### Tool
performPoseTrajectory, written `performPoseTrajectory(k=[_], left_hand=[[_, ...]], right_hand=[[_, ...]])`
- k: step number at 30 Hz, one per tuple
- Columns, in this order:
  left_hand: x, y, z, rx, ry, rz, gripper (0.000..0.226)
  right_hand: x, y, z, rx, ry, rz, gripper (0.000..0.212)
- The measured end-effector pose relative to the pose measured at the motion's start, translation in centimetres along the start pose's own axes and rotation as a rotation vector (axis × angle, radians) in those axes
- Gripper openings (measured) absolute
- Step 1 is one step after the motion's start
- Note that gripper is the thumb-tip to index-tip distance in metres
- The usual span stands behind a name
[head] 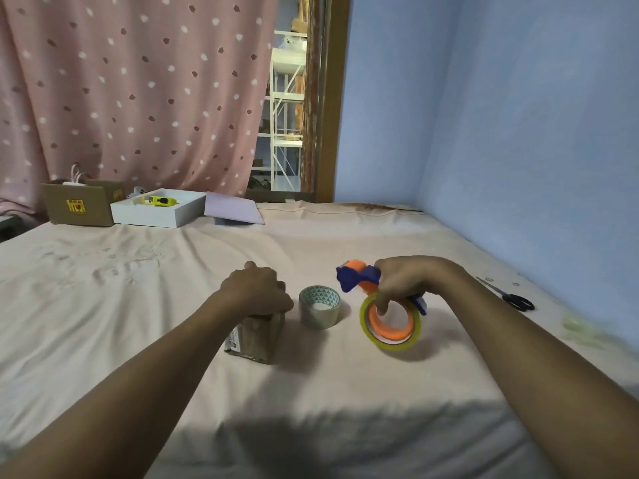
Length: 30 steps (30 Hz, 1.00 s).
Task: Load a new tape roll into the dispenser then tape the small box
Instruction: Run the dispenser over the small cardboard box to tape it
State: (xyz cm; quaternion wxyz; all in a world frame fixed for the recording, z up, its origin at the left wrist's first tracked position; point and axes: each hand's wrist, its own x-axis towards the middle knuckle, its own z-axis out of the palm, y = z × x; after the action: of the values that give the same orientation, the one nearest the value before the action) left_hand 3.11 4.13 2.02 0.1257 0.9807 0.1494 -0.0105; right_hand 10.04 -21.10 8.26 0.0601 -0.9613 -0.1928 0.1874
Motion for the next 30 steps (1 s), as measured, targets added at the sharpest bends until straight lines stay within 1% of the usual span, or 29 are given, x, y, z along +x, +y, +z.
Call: performPoseTrajectory(k=[2, 4, 6, 9, 10, 12, 13, 14, 16, 17, 20, 21, 23, 24, 27, 30], left_hand=[[0.0, -0.2, 0.1, 0.058, 0.040, -0.037, 0.047], [0.2, -0.6, 0.3, 0.073, 0.060, -0.086, 0.050], [0.2, -0.8, 0.6, 0.074, 0.056, -0.109, 0.055], [0.3, -1.1, 0.6, 0.075, 0.027, -0.115, 0.047], [0.4, -1.3, 0.5, 0.078, -0.001, -0.119, 0.049], [0.5, -1.5, 0.1, 0.091, -0.062, -0.122, 0.061], [0.8, -1.6, 0.1, 0.094, -0.079, -0.132, 0.064], [1.0, -1.6, 0.3, 0.088, -0.080, -0.143, 0.063], [1.0, -1.2, 0.5, 0.073, -0.039, -0.161, 0.054], [1.0, -1.1, 0.7, 0.072, -0.014, -0.163, 0.051], [0.8, -0.4, 0.8, 0.048, 0.037, -0.219, 0.048], [0.8, -0.5, 0.8, 0.032, 0.078, -0.221, 0.043], [0.9, -0.8, 1.1, -0.025, 0.186, -0.207, 0.025], [0.8, -1.0, 1.2, -0.046, 0.228, -0.194, 0.025], [0.8, -0.9, 1.5, -0.056, 0.252, -0.184, 0.042], [1.0, -0.6, 0.9, -0.089, 0.161, -0.244, 0.054]], right_hand=[[1.1, 1.9, 0.8, 0.236, 0.034, 0.033, 0.039], [2.2, 3.7, 1.9, 0.478, 0.026, 0.078, 0.032], [2.9, 5.2, 3.1, 0.680, 0.018, 0.130, 0.028], [3.6, 6.4, 5.1, 0.833, 0.031, 0.199, 0.032], [3.8, 6.7, 5.5, 0.844, 0.044, 0.214, 0.036], [4.1, 7.1, 5.9, 0.821, 0.090, 0.205, 0.044], [4.2, 7.3, 6.0, 0.777, 0.117, 0.193, 0.045], [4.1, 7.5, 6.1, 0.725, 0.152, 0.184, 0.039], [3.6, 7.8, 6.6, 0.692, 0.210, 0.191, 0.023], [3.6, 8.0, 7.0, 0.706, 0.233, 0.196, 0.019], [3.3, 8.3, 8.0, 0.815, 0.267, 0.203, 0.027], [3.2, 8.2, 8.1, 0.842, 0.266, 0.197, 0.027], [3.1, 7.9, 8.1, 0.859, 0.263, 0.183, 0.025], [3.0, 7.5, 8.2, 0.859, 0.252, 0.182, 0.025], [2.8, 6.7, 8.4, 0.860, 0.215, 0.182, 0.029], [2.8, 6.6, 7.7, 0.863, 0.152, 0.216, 0.034]])
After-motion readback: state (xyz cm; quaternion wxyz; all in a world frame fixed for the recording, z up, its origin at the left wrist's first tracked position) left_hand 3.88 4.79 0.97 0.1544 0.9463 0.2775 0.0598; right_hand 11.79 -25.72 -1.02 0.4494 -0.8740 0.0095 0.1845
